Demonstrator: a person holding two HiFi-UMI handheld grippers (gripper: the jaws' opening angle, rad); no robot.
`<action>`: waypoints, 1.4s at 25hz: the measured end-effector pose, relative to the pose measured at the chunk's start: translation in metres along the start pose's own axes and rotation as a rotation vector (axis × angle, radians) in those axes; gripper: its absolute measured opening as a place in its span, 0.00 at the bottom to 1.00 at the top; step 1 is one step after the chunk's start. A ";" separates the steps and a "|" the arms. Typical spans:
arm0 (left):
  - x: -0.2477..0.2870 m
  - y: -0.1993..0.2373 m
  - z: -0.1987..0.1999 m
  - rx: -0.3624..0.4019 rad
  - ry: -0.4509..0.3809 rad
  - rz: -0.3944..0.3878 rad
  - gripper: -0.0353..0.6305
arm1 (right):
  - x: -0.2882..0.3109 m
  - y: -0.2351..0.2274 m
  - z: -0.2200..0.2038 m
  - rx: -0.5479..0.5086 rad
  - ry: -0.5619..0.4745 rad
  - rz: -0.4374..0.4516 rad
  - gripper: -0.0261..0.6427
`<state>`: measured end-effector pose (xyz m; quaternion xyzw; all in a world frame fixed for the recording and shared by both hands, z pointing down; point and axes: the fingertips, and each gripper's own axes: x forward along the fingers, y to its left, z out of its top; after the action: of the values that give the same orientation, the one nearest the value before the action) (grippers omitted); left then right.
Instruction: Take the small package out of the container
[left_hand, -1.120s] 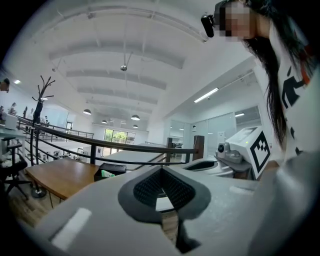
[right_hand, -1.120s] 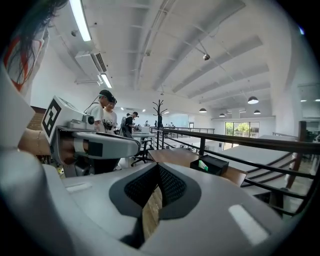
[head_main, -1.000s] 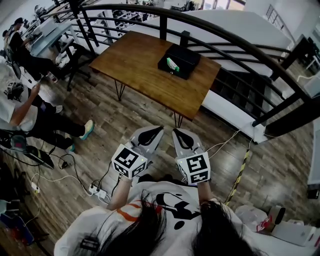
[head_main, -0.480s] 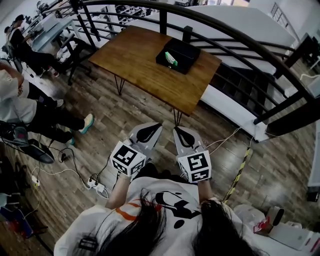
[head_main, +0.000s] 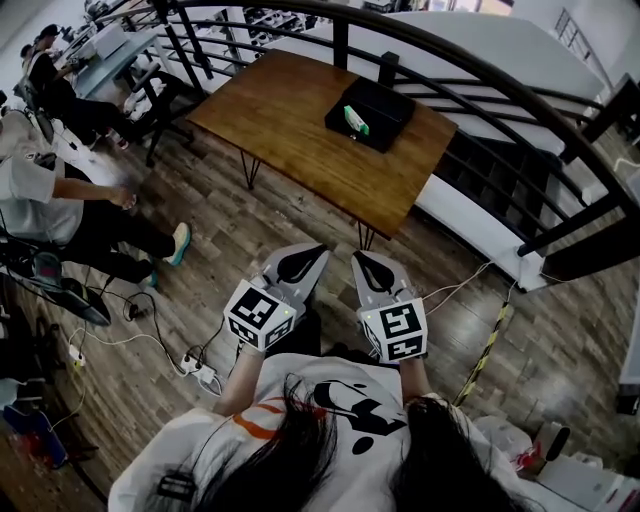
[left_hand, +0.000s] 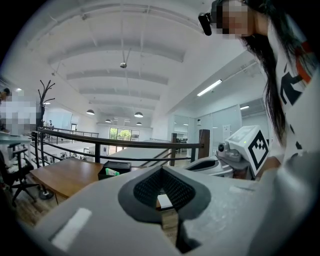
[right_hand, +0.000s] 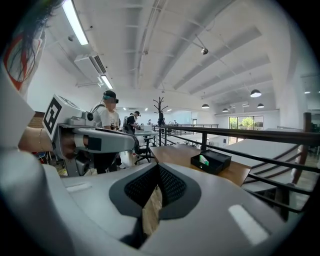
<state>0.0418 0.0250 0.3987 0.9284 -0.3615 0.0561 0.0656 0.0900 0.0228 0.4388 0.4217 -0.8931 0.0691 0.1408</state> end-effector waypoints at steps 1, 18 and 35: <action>0.001 0.005 0.000 -0.003 0.000 -0.003 0.05 | 0.005 -0.001 0.001 0.001 0.002 0.000 0.07; 0.037 0.144 0.019 0.008 -0.005 -0.121 0.05 | 0.144 -0.026 0.043 0.028 0.045 -0.090 0.07; 0.055 0.243 0.026 -0.007 -0.013 -0.227 0.05 | 0.233 -0.045 0.068 0.041 0.084 -0.210 0.07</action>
<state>-0.0812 -0.1930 0.4009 0.9635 -0.2545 0.0407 0.0724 -0.0291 -0.1928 0.4466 0.5125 -0.8357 0.0896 0.1757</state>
